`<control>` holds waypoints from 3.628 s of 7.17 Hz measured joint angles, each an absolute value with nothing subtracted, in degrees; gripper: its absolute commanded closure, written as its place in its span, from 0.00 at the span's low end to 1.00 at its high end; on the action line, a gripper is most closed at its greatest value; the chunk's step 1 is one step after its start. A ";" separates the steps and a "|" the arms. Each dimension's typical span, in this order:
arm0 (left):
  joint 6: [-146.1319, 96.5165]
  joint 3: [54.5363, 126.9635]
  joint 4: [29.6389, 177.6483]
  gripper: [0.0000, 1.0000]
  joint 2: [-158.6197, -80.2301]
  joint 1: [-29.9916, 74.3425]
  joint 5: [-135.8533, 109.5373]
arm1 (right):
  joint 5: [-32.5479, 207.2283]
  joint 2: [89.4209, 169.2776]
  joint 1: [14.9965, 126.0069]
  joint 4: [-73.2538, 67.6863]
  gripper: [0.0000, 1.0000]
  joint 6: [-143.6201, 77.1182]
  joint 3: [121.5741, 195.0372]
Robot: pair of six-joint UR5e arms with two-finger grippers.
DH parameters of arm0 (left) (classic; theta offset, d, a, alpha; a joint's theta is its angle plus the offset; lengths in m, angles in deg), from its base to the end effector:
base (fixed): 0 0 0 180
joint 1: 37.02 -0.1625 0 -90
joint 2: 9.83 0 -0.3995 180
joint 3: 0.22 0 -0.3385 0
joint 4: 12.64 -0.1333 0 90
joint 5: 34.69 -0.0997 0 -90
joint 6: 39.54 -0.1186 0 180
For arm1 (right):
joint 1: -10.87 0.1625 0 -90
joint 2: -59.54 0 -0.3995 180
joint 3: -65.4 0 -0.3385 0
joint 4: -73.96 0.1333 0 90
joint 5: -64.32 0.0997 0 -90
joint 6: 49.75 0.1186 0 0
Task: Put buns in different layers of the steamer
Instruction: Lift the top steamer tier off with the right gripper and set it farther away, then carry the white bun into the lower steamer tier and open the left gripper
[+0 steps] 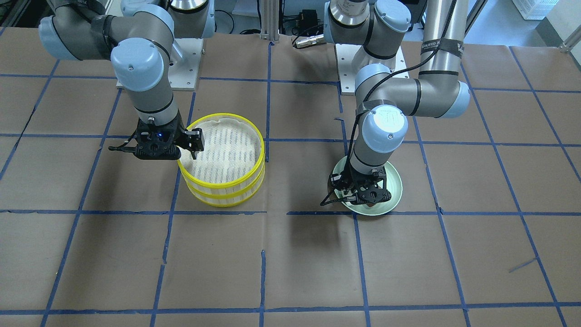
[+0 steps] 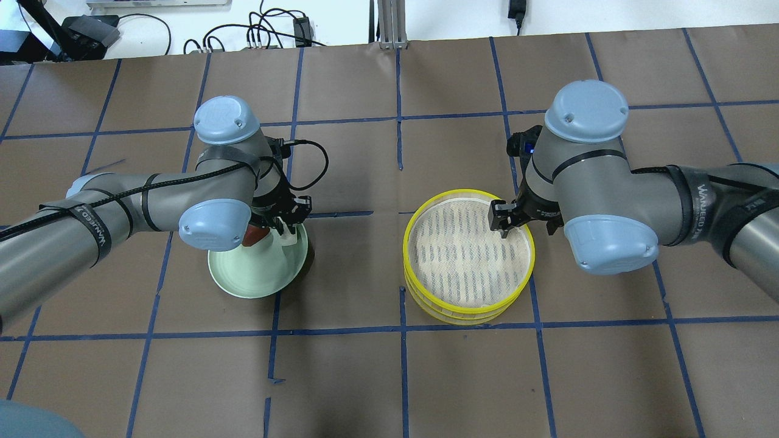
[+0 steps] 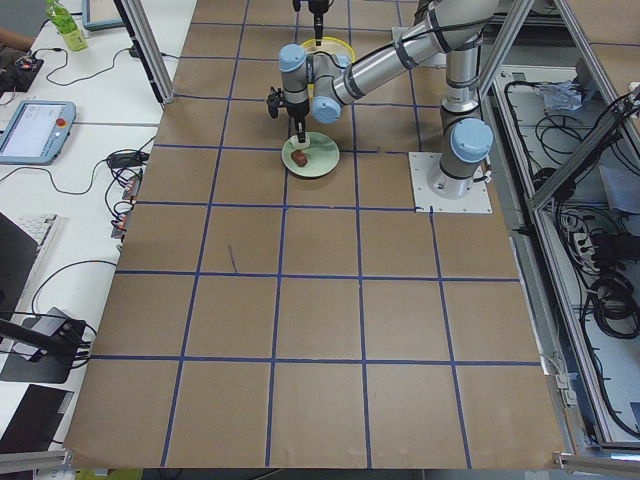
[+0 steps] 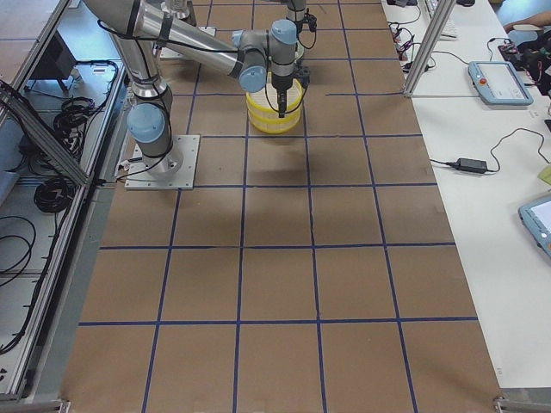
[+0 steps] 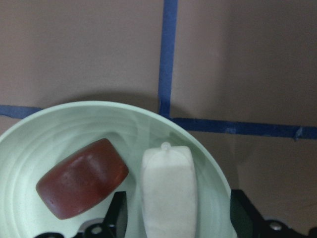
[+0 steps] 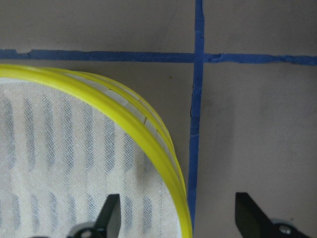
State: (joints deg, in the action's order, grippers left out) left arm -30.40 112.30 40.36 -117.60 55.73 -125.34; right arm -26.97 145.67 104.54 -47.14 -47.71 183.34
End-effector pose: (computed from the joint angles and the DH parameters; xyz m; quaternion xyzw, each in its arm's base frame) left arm -0.1545 -0.4660 0.1999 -0.0555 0.9980 0.0280 0.0086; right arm 0.1568 -0.4036 0.2629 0.0143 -0.9998 -0.0056 0.0116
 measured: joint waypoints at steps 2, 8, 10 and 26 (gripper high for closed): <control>-30.70 111.94 40.36 1.00 -116.73 55.72 -125.58 | -26.79 145.55 104.47 -47.23 0.89 -47.67 183.65; -30.84 111.67 43.43 1.00 -109.39 56.09 -129.58 | -26.93 145.81 104.30 -47.22 0.92 -47.53 183.70; -30.67 111.58 43.86 1.00 -108.16 56.28 -129.60 | -27.26 146.71 103.90 -46.91 0.91 -47.78 183.36; 9.89 97.58 36.12 0.00 -123.42 85.56 -125.90 | -30.85 147.32 79.89 -37.61 0.91 -66.10 175.44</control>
